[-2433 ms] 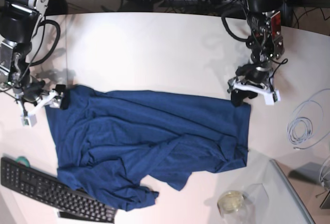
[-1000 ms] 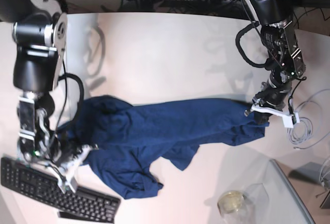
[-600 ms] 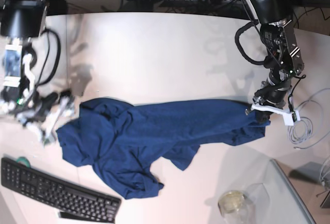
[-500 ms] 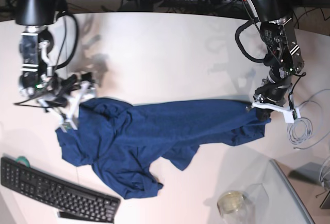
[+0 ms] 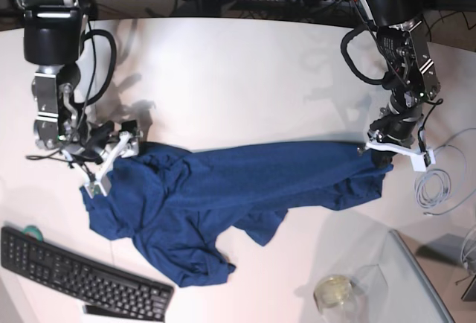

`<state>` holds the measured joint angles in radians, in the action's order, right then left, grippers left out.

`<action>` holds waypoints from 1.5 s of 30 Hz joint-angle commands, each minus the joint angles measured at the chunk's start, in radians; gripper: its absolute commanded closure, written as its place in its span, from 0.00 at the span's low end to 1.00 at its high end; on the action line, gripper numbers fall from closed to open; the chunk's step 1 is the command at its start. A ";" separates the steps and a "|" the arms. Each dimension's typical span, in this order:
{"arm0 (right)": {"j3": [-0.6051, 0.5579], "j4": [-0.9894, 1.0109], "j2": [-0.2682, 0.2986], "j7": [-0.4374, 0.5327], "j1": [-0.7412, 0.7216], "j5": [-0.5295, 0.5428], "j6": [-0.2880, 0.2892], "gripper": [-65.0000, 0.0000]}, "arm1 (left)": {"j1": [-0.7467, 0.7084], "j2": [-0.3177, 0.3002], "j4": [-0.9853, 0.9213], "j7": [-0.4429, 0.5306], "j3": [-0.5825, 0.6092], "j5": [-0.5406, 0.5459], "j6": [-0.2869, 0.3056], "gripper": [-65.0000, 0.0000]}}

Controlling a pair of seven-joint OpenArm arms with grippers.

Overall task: Layout the t-shirt on the table in an organized manner, then fold the t-shirt properly
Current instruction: 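Pull the grasped shirt edges apart with both grippers, stretching it, then drag the shirt edge with the right gripper away from the left gripper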

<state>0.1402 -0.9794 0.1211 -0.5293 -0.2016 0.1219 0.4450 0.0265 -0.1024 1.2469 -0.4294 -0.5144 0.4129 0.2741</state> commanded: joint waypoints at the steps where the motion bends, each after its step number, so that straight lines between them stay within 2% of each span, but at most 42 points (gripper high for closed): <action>1: 0.003 -0.003 0.007 0.005 -0.017 0.003 0.004 0.33 | 0.016 -0.009 0.020 0.027 0.000 0.011 0.007 1.00; 2: 0.003 -0.002 0.007 0.005 -0.016 0.005 0.005 0.44 | 0.014 -0.009 0.020 0.027 0.000 0.011 0.007 1.00; 5: 0.003 -0.006 0.005 -0.001 -0.011 0.006 0.005 0.92 | 0.014 -0.013 0.020 0.027 -0.002 0.011 0.007 1.00; 6: 0.005 -0.019 0.005 -0.004 -0.003 0.006 0.005 1.00 | 0.014 -0.016 0.020 0.027 0.001 0.011 0.007 1.00; 8: 0.005 -0.091 0.007 -0.042 0.037 0.006 0.007 0.97 | 0.014 -0.018 0.020 0.027 -0.002 0.011 0.007 1.00; 10: 0.003 -0.214 0.007 -0.116 0.090 0.006 0.007 1.00 | 0.014 -0.032 0.020 0.027 0.003 0.011 0.007 1.00; 17: 0.002 -0.635 0.013 -0.369 0.256 0.006 0.008 0.99 | 0.022 -0.036 0.029 0.027 0.004 0.011 0.007 1.00; 19: 0.003 -0.728 0.035 -0.423 0.290 0.006 0.008 0.99 | 0.022 -0.036 0.047 0.027 0.007 0.011 0.007 1.00; 27: 0.005 -0.996 0.091 -0.679 0.336 0.008 0.008 0.99 | 0.022 -0.036 0.089 0.027 0.007 0.011 0.007 1.00; 31: 0.002 -1.019 0.113 -0.745 0.321 0.003 0.008 0.99 | 0.022 -0.036 0.086 0.027 0.007 0.011 0.007 1.00; 34: -0.001 -0.996 0.130 -0.740 0.287 0.003 0.008 0.99 | 0.019 -0.036 0.089 0.027 0.007 0.011 0.007 1.00; 36: -0.006 -0.925 0.122 -0.707 0.225 0.006 0.008 0.99 | 0.020 -0.035 0.089 0.027 0.009 0.011 0.007 1.00; 42: -0.138 -0.462 0.113 -0.516 -0.077 0.002 0.002 0.98 | 0.022 -0.027 0.089 0.025 0.009 0.011 0.007 1.00; 44: -0.164 -0.273 0.107 -0.444 -0.184 0.002 0.002 0.91 | 0.023 -0.027 0.084 0.025 0.029 0.011 0.007 1.00; 45: -0.182 -0.192 0.107 -0.418 -0.232 0.002 0.002 0.82 | 0.023 -0.029 0.087 0.025 0.050 0.011 0.007 1.00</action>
<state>-0.0456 -1.1473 0.2184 -0.9596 -0.4107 0.1257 0.4496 0.0315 -0.1265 1.3136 -0.4271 -0.4683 0.4118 0.2661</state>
